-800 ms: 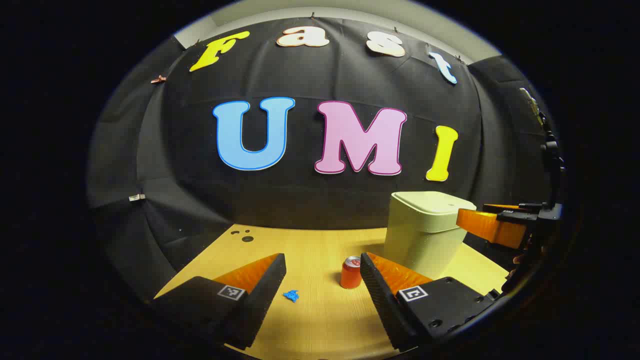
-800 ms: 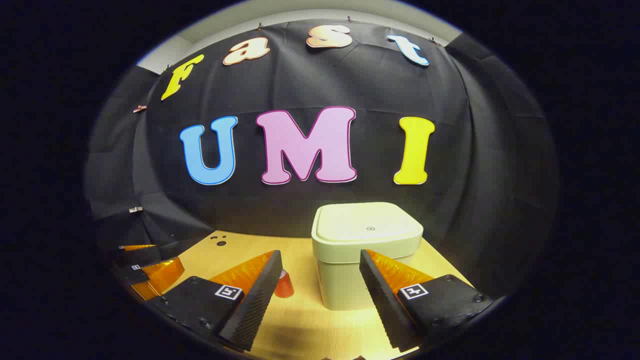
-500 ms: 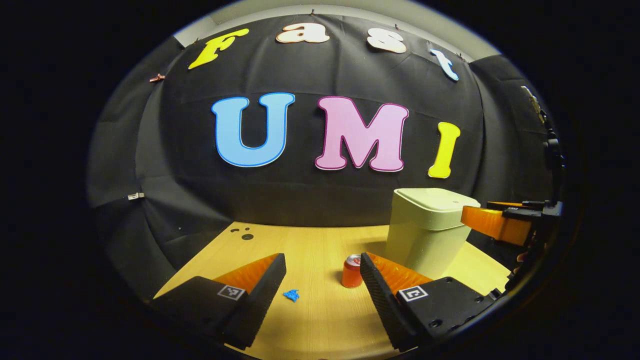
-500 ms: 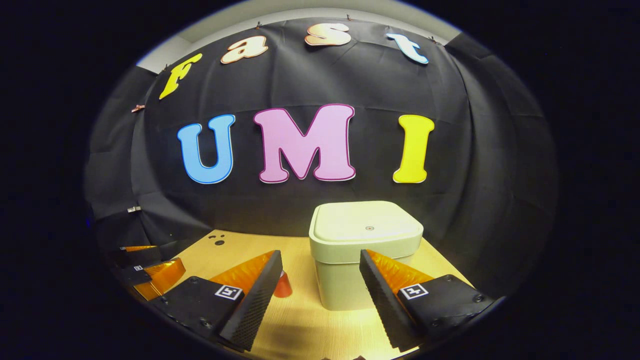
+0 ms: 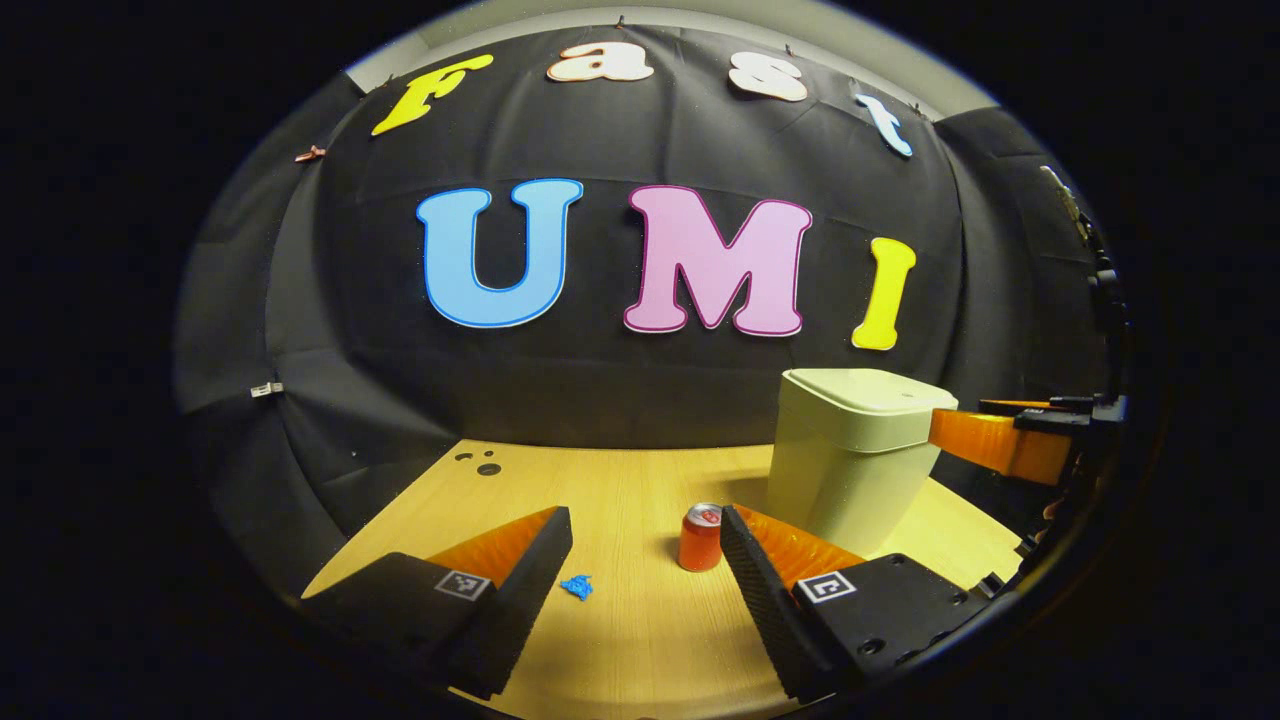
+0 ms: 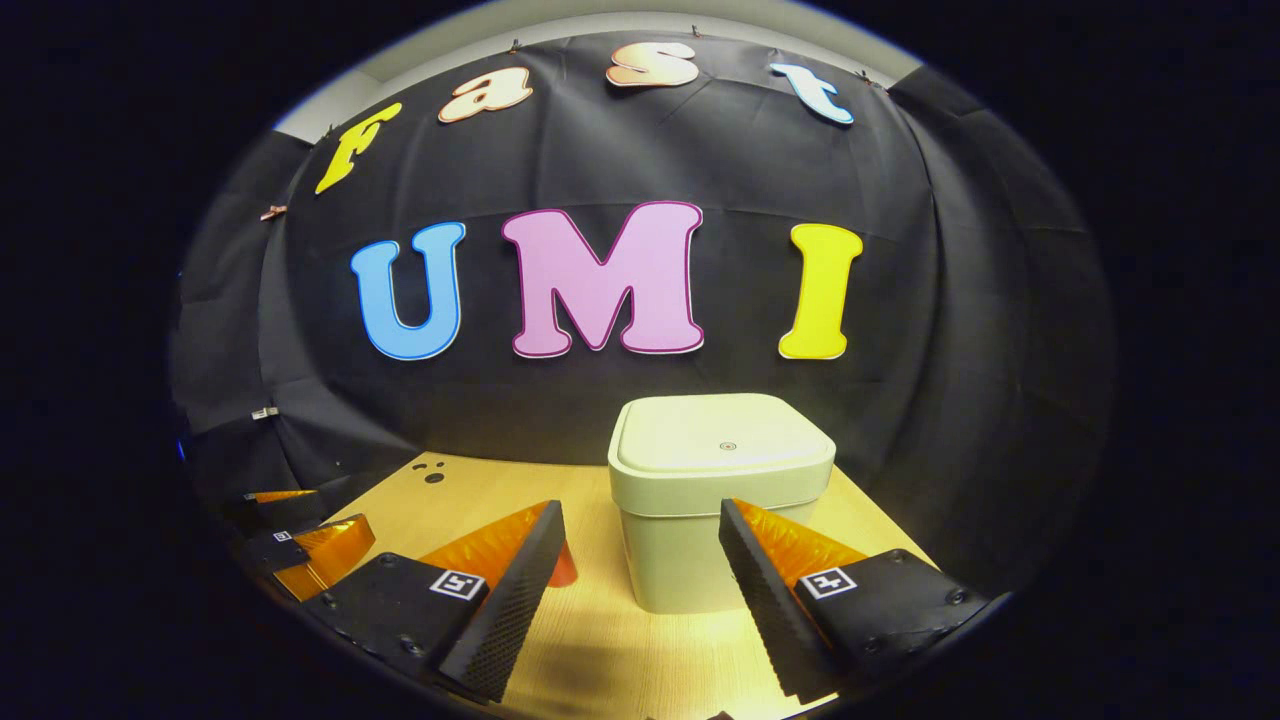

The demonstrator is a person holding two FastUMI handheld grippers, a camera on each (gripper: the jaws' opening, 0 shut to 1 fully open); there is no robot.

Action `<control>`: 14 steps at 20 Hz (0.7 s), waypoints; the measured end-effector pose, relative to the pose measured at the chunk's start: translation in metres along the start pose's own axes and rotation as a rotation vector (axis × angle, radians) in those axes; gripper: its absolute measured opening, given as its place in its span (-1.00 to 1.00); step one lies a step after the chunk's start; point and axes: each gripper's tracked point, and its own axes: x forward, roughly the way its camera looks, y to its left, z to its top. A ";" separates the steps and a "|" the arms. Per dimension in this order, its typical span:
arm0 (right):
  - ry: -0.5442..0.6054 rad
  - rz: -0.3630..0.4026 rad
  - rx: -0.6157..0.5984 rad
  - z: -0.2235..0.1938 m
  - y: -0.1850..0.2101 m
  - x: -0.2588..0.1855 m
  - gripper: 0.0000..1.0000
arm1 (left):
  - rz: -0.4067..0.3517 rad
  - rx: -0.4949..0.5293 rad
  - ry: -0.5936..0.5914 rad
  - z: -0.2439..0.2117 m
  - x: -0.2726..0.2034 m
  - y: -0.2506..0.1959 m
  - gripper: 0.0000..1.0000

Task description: Press the lid of the desktop garbage bin to open it, pick up the crumpled paper on the desktop and throw it into the bin, then pick up the pop can on the desktop and drop it into the bin, and finally close the garbage bin lid.

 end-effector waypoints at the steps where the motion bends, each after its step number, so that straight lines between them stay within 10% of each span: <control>1: 0.001 0.000 -0.003 0.000 -0.001 -0.001 0.95 | -0.002 0.001 0.002 -0.001 0.001 -0.001 0.91; 14: 0.005 -0.002 -0.009 0.002 -0.003 0.000 0.86 | -0.023 0.018 -0.007 -0.002 0.004 -0.005 0.91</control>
